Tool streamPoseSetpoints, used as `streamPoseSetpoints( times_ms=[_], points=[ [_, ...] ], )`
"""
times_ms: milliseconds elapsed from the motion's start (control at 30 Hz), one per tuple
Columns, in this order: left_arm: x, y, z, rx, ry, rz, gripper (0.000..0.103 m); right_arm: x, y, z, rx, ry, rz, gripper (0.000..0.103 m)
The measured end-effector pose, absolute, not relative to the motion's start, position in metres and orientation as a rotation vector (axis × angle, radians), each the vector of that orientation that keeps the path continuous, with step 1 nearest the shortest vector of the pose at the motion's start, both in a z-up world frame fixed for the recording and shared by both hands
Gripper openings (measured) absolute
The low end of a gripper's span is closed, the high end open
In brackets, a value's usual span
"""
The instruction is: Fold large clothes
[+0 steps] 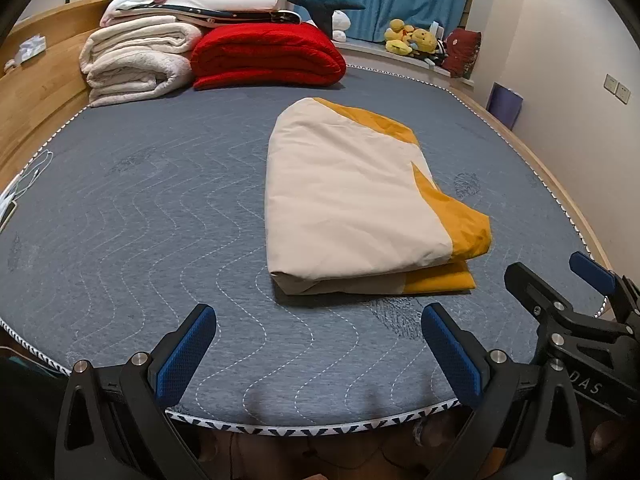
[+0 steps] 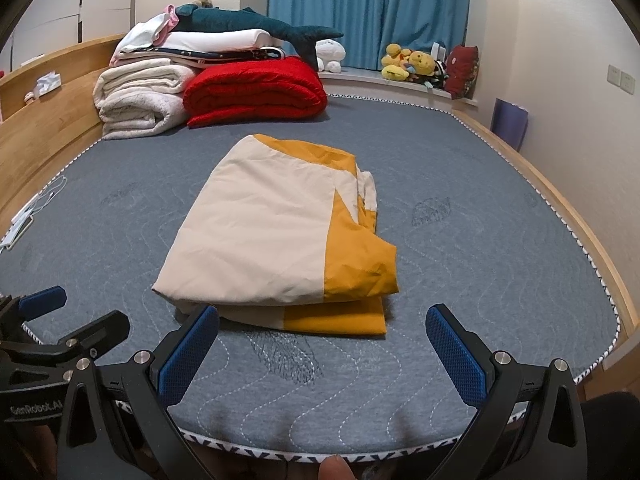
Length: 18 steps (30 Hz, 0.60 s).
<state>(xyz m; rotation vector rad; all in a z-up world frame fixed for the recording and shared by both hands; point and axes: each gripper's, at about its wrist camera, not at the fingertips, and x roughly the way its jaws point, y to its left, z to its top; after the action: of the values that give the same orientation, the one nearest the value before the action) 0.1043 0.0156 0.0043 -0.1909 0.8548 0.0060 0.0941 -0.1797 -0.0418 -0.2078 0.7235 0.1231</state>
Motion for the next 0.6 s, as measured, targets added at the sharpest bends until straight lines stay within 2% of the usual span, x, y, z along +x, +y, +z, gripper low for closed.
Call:
streamPoseSetpoints(
  times_ms=[600],
  points=[
    [0.1048,0.0145,0.0048,-0.190,0.851,0.006,0.102,0.0939,-0.1784,-0.0436,-0.205,0.721,0.114,0.103]
  ],
)
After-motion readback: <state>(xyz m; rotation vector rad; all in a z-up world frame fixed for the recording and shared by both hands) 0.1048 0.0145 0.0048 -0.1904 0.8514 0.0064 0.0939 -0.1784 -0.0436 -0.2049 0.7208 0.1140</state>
